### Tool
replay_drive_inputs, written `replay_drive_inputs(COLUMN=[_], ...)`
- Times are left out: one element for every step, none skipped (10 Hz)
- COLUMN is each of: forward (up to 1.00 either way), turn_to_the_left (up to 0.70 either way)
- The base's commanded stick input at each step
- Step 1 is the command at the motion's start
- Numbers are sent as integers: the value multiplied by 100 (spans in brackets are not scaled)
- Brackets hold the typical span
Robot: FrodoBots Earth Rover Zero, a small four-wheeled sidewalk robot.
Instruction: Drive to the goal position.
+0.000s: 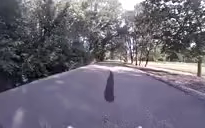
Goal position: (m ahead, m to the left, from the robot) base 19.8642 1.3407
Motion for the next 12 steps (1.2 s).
replay_drive_inputs(forward=[70,70,70,70,70,70,70,70,70,70,70,70], turn_to_the_left=[0,0,0,0,0,0,0,-19,-17,0,0,0])
